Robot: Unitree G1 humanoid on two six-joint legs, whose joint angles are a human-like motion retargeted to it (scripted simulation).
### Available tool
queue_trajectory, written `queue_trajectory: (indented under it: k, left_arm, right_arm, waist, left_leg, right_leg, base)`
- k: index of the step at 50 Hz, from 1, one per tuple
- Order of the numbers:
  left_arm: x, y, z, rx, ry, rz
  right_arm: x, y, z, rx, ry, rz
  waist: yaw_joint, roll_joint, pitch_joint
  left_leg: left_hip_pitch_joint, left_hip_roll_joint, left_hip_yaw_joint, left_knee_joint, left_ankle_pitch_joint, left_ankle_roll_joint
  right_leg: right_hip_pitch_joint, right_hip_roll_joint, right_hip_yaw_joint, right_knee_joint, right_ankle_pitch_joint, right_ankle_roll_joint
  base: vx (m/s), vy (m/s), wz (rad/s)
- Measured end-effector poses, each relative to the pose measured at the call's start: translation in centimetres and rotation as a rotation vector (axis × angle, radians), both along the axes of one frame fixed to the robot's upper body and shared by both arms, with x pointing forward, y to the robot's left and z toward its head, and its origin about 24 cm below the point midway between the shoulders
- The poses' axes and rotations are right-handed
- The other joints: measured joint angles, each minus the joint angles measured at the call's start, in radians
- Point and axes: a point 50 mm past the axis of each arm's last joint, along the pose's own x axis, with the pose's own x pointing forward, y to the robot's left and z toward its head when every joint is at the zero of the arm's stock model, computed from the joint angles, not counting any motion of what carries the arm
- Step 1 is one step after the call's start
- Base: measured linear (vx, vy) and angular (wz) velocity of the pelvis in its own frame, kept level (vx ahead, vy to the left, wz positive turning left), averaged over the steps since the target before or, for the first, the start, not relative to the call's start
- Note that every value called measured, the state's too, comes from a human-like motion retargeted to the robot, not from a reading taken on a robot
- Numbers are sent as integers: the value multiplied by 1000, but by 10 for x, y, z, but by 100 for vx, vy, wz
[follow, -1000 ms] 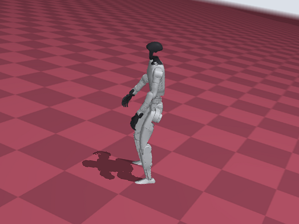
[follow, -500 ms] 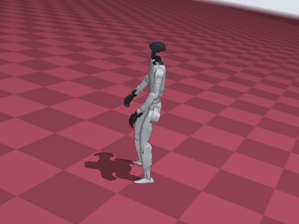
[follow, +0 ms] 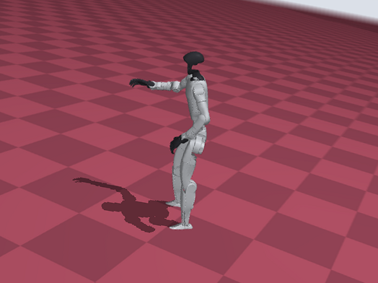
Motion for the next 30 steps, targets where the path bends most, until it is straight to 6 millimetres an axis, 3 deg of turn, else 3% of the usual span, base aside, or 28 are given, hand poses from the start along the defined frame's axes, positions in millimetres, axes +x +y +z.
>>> queue_trajectory:
  k: [4,7,10,13,17,22,26,30]
  left_arm:
    - [-3,4,14,11,-37,-49]
    - [-1,6,29,19,-87,-82]
    - [8,7,51,24,-185,-110]
    - [24,3,78,17,-325,-134]
    - [49,-10,124,-23,-563,-161]
    - [78,-35,193,-106,-912,-215]
    - [89,-57,252,-168,-1160,-304]
    - [90,-80,308,-210,-1356,-413]
  right_arm:
    - [5,-4,39,-52,-60,-13]
    - [11,-2,56,-77,-64,-11]
    - [18,3,59,-93,-21,0]
    - [29,14,48,-106,62,27]
    - [42,38,15,-111,193,89]
    - [47,83,-47,-98,389,228]
    - [36,118,-103,-83,594,363]
    - [12,141,-156,-72,837,486]
  waist:
    - [25,15,-4]
    - [44,29,-6]
    - [63,46,-8]
    - [78,67,-6]
    - [87,103,1]
    - [79,152,13]
    - [61,185,21]
    - [41,205,26]
  left_leg:
    - [2,-12,15,-58,39,3]
    - [0,-21,25,-96,66,7]
    - [-6,-28,31,-125,89,15]
    - [-23,-30,36,-128,96,24]
    - [-45,-29,37,-128,103,36]
    - [-64,-28,32,-128,115,43]
    - [-73,-26,25,-126,129,40]
    - [-83,-26,18,-112,138,39]
  right_leg:
    - [-20,1,8,-26,25,7]
    - [-35,1,12,-48,45,12]
    - [-50,1,15,-69,65,18]
    - [-64,1,15,-85,81,19]
    - [-81,5,13,-101,101,19]
    - [-90,8,6,-120,117,19]
    - [-85,7,0,-144,125,19]
    - [-71,3,-1,-178,130,19]
  base:
    - [-3,2,-19]
    - [-2,3,-19]
    - [0,1,-6]
    - [0,0,0]
    - [0,0,0]
    - [0,0,0]
    - [0,0,0]
    - [1,-1,0]
